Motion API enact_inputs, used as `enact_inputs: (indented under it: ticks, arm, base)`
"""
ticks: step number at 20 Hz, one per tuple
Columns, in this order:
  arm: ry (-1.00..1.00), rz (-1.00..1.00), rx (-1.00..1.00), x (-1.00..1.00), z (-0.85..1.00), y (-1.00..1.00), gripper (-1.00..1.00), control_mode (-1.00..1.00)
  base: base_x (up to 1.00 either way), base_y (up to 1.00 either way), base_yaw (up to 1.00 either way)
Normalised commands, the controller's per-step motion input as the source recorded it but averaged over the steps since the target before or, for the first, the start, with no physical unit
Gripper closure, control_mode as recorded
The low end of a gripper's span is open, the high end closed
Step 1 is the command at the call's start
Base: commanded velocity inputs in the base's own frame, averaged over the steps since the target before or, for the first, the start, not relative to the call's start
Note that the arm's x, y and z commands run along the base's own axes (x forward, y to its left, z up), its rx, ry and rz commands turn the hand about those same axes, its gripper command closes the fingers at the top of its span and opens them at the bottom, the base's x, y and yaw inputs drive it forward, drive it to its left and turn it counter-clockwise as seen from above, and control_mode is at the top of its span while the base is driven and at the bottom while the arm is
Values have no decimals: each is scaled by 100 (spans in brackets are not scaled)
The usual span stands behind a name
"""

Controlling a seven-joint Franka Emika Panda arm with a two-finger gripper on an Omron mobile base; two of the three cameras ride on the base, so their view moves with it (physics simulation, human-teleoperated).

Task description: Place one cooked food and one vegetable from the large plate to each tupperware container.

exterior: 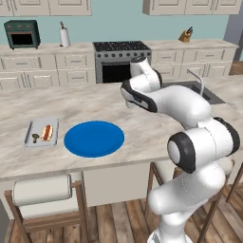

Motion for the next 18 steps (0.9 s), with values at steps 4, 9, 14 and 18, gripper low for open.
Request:
enact_inputs:
  ticks: [4, 9, 14, 18]
  arm:
    - [15, 13, 15, -34, 6, -96, 100, -100]
    - [29, -8, 11, 5, 27, -100, 100, -100]
    - [6, -22, 11, 0, -1, -100, 100, -100]
    - [0, -28, 0, 0, -16, -99, 100, -100]
  base:
    - [0, 0, 0]
    - [0, 0, 0]
    - [0, 0, 0]
    - [0, 0, 0]
